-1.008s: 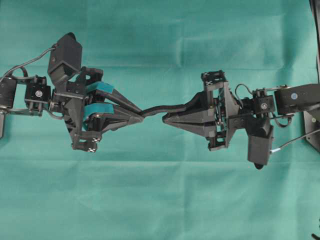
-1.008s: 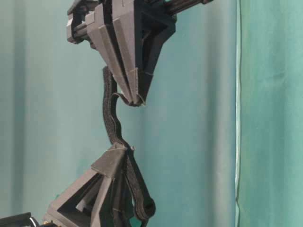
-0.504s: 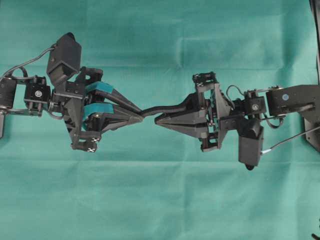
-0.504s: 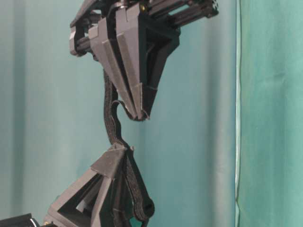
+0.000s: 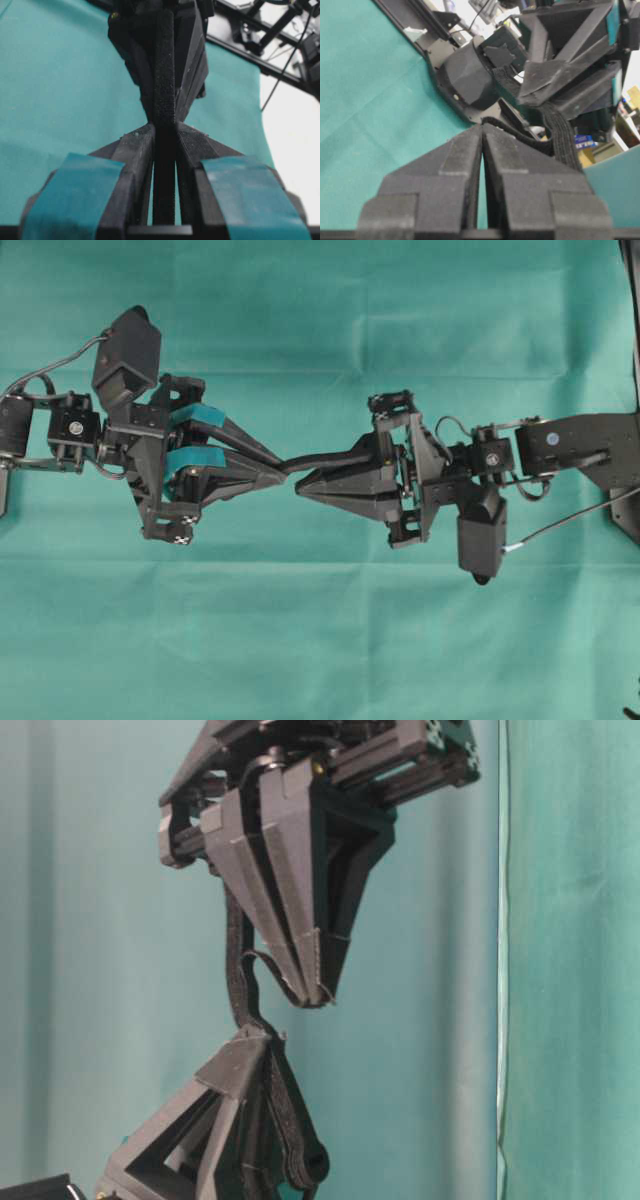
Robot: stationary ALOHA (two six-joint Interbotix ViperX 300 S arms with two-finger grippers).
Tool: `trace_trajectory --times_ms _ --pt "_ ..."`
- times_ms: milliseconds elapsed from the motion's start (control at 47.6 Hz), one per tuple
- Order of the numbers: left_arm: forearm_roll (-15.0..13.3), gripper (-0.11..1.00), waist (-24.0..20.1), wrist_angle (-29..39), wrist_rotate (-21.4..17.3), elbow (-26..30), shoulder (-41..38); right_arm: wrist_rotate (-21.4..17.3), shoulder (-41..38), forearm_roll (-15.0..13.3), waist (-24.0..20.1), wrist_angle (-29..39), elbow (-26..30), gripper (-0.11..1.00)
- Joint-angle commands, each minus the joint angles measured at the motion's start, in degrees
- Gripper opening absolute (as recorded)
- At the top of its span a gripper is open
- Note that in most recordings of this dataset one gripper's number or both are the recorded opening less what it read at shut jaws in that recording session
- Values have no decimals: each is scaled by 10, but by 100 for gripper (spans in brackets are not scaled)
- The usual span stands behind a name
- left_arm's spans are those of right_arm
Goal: Peel off the Velcro with your right arm.
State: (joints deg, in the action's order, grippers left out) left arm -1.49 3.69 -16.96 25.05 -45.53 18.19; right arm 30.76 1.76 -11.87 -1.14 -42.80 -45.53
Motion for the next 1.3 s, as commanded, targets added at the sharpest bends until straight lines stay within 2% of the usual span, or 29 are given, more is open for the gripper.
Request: trace_trajectory --times_ms 0,420,840,1281 --pt "-1 10 -3 -9 -1 6 5 -2 3 -1 -5 -2 13 -10" --pt "-1 10 -3 -12 -1 7 5 -13 -14 0 -11 1 14 -10" --pt "-1 10 -3 -13 -1 6 5 -13 -14 0 -22 44 25 -10" --pt "-1 10 -3 -13 -1 6 5 -14 -14 -1 -25 45 22 -10"
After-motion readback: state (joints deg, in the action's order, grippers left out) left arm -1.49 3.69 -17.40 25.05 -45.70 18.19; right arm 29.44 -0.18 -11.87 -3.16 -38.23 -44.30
